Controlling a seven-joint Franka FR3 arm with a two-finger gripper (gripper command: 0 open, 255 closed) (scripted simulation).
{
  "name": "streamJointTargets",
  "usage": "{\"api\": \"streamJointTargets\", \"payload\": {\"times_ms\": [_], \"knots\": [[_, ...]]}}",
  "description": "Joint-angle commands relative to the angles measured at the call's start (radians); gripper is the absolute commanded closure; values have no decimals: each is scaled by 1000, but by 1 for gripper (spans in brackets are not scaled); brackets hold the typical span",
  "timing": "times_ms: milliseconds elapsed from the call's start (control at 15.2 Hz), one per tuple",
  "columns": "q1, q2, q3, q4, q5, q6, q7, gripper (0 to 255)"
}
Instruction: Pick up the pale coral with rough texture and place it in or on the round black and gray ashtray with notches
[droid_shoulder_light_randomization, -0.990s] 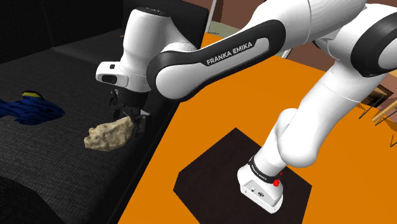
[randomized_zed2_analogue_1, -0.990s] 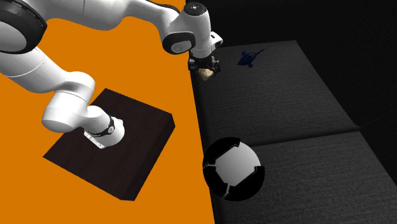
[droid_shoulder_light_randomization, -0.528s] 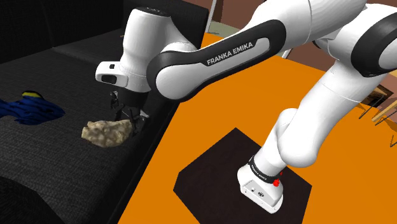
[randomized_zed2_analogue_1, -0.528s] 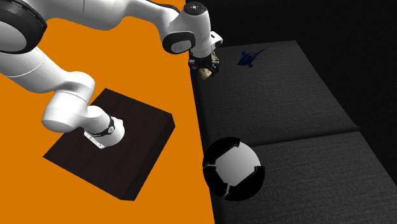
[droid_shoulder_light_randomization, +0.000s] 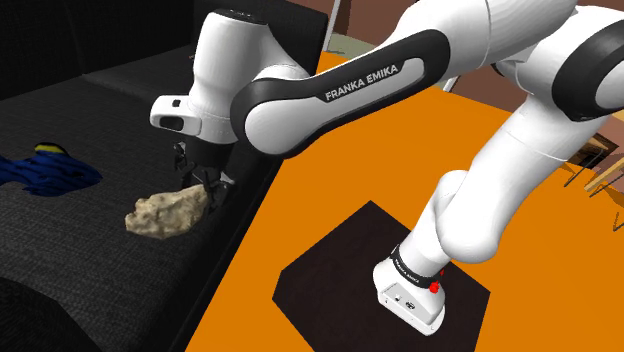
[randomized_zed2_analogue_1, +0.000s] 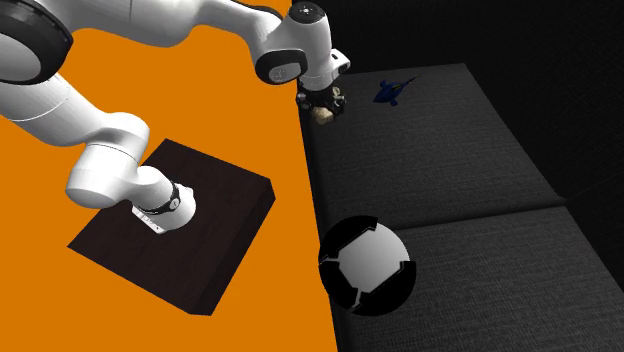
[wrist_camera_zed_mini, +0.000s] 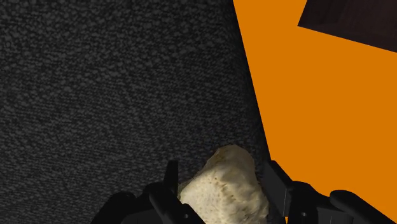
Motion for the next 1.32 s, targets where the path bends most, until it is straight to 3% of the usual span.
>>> {"api": "streamJointTargets", "payload": {"times_ms": [0,792,858,990,1056,1254], "knots": [[0,-11,-1,10,4,-19,-2,255],[-3,-67,-9,92,21,-155,-8,255],[-3,-67,-9,92,21,-155,-8,0],[19,55,46,234,-133,-279,121,0],[32,87,53,270,-168,-312,149,0],[36,102,49,246,-176,-275,154,0]]}}
